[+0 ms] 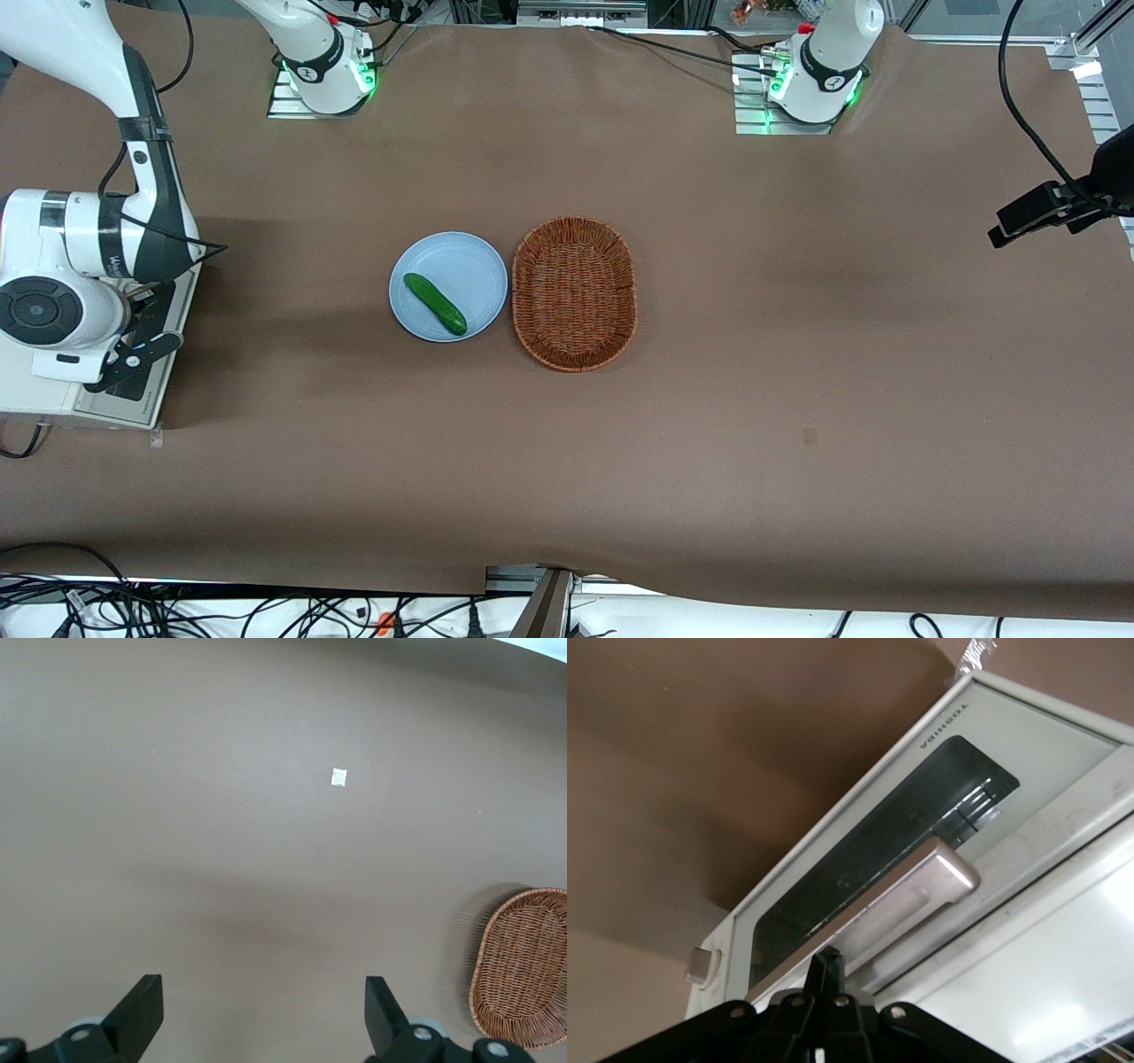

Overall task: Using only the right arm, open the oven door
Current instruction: 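Hook the right gripper onto the door handle and start pulling it outward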

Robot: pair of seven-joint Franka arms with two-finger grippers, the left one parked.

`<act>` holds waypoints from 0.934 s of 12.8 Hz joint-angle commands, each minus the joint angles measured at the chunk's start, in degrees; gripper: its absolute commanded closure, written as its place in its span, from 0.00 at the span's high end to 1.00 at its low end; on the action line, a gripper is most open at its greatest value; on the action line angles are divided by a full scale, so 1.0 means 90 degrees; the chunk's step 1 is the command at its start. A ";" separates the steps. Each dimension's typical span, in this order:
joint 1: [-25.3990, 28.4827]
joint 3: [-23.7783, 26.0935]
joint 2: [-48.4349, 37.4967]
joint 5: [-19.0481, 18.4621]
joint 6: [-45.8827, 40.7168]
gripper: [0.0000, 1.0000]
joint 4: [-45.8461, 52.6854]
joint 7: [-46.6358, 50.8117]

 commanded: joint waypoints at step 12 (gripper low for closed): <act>-0.0008 0.0086 0.0899 0.1320 0.1068 0.00 -0.0006 0.0439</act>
